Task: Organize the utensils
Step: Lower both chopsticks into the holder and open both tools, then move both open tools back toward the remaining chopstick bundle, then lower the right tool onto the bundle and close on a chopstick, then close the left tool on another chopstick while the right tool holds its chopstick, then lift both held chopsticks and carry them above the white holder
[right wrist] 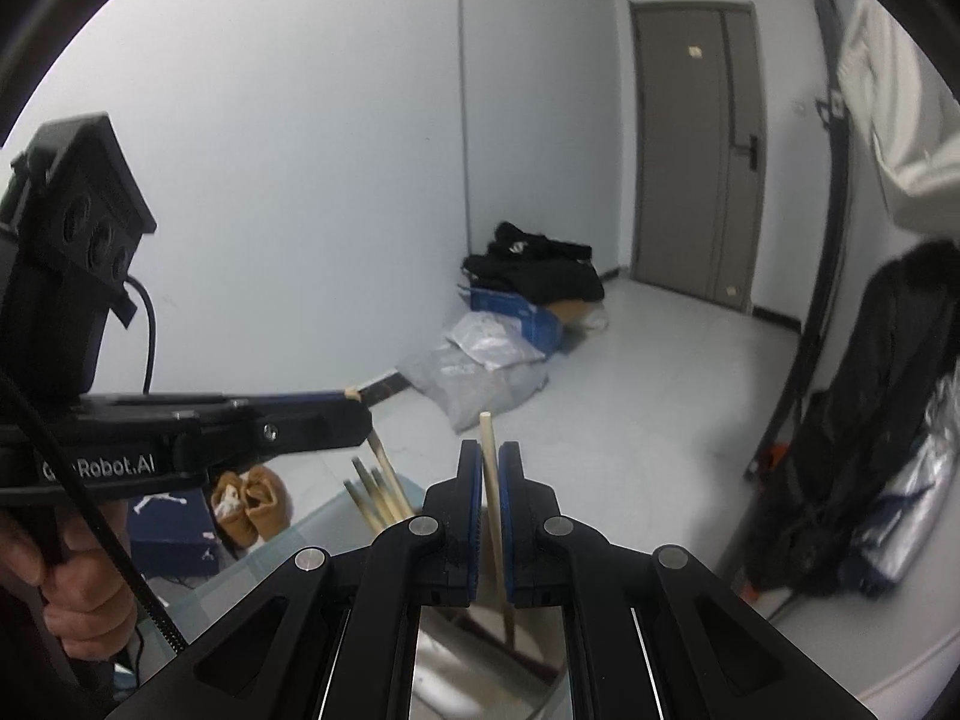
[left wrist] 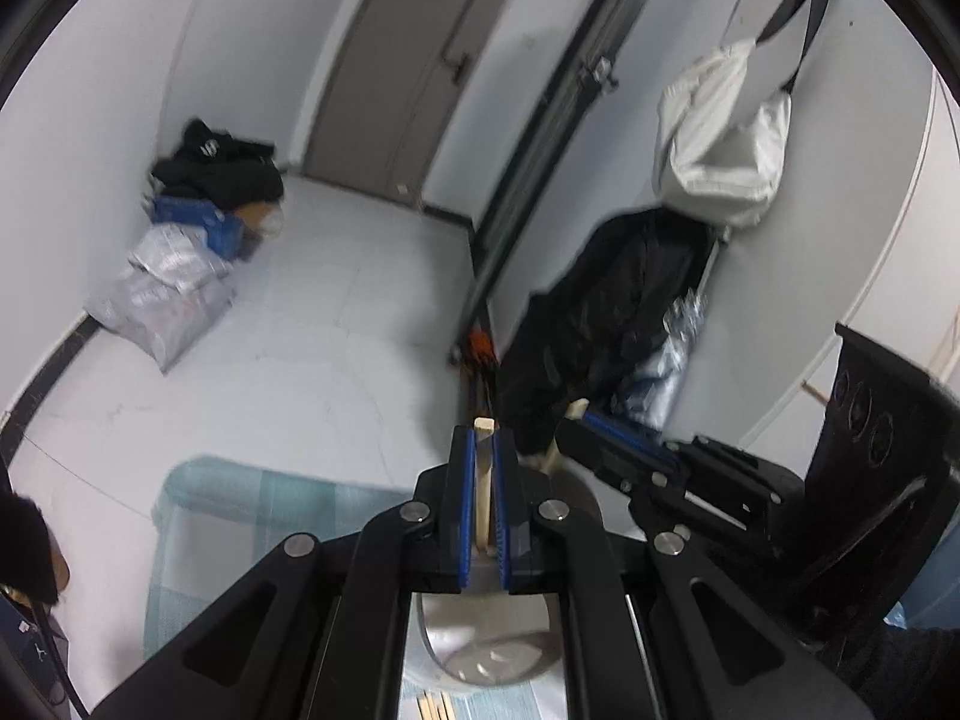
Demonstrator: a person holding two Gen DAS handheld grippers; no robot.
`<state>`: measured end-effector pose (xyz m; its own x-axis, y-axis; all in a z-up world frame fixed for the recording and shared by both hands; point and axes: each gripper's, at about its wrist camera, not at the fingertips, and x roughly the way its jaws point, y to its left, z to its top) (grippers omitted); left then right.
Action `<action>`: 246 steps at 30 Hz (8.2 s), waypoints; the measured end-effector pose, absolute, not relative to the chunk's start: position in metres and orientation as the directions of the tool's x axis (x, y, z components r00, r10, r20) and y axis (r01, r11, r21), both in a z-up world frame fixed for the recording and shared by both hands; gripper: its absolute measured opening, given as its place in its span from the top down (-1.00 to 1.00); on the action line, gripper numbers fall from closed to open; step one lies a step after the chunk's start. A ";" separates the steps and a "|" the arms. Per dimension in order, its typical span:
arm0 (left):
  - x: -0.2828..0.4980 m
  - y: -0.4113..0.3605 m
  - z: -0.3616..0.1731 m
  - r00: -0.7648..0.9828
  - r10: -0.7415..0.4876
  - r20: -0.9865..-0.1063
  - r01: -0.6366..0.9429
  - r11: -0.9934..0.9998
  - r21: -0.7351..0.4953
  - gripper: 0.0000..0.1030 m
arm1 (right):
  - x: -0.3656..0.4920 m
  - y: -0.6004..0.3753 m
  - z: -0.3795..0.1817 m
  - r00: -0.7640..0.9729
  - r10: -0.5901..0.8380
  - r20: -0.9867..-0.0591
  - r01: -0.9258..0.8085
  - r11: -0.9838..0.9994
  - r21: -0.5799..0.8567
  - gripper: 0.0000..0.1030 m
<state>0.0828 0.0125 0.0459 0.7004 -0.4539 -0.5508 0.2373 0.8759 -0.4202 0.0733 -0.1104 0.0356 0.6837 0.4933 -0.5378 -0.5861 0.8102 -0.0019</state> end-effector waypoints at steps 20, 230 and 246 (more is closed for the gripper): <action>0.028 0.025 0.066 0.797 -0.213 -0.565 0.071 0.962 -0.264 -0.27 | -0.003 -0.154 0.059 0.746 0.480 -0.462 -0.457 0.873 0.169 -0.35; -0.025 0.010 0.006 0.675 -0.239 -0.698 0.030 0.954 -0.298 0.95 | -0.058 -0.165 -0.027 0.650 0.429 -0.627 -0.293 0.903 0.314 0.96; -0.050 0.005 0.028 0.694 -0.259 -0.672 0.135 0.963 -0.232 0.95 | -0.082 -0.136 -0.001 0.733 0.390 -0.558 -0.362 0.917 0.165 0.96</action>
<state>-0.0501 0.0045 0.0276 0.6939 -0.2589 -0.6719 0.1353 0.9634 -0.2315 -0.0824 -0.1359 -0.0011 0.7329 0.3897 -0.5577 -0.3620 0.9174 0.1653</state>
